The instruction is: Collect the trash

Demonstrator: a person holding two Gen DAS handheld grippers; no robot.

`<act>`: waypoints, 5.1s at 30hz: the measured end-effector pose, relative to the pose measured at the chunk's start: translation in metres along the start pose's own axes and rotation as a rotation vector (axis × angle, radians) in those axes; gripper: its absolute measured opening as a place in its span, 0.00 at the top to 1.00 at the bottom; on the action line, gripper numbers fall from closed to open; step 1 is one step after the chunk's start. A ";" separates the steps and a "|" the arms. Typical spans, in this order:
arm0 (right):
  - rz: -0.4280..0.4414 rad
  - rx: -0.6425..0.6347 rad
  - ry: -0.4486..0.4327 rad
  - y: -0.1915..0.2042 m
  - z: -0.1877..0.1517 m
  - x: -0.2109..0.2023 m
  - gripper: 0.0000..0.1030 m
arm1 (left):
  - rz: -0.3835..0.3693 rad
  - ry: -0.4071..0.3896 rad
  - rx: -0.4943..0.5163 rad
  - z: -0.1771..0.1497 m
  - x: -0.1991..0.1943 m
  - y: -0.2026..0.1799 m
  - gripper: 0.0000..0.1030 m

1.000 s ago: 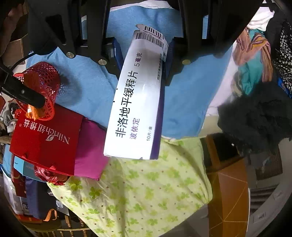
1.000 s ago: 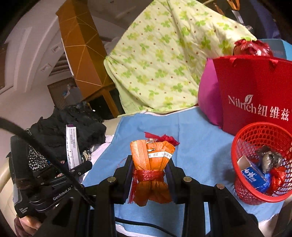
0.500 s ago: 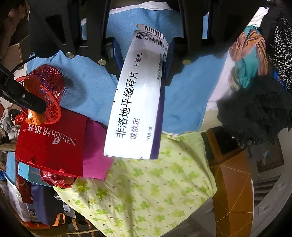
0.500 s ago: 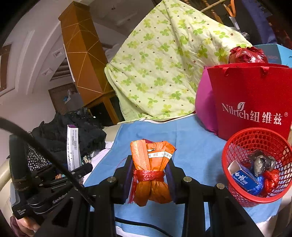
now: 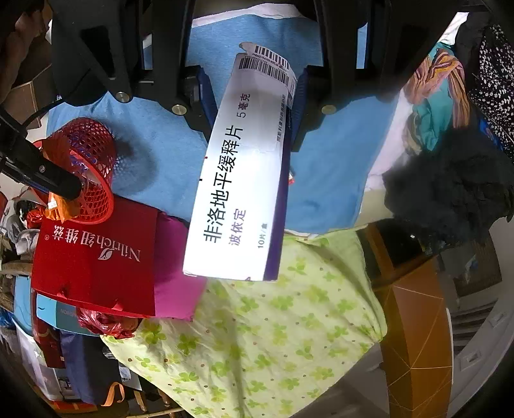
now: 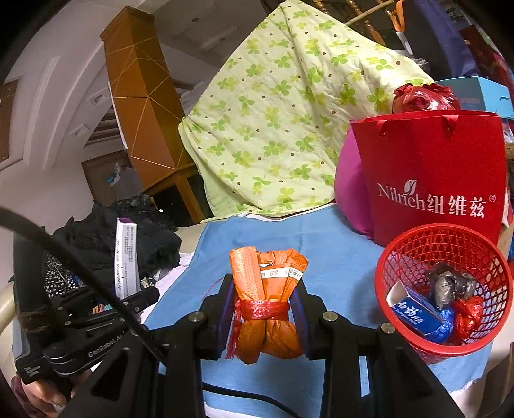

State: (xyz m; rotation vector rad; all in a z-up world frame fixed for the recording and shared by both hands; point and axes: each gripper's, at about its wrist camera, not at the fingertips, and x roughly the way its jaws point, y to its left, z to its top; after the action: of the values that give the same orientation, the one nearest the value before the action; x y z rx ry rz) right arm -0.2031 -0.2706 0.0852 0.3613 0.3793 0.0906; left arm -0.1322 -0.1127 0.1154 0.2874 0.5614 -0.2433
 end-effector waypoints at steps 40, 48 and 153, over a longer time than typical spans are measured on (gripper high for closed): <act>-0.082 0.115 -0.027 -0.062 -0.003 -0.021 0.65 | -0.047 0.008 0.062 0.003 0.022 -0.049 0.65; -0.114 0.129 -0.031 -0.080 -0.006 -0.028 0.65 | -0.126 0.203 -0.057 -0.023 0.094 -0.021 0.75; -0.255 0.289 -0.180 -0.170 0.010 -0.101 0.65 | -0.402 -0.034 0.183 0.055 0.013 -0.177 0.53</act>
State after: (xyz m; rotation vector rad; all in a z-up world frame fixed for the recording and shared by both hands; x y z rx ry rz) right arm -0.2896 -0.4475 0.0674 0.5981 0.2568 -0.2468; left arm -0.1486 -0.2979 0.1177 0.3451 0.5614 -0.6897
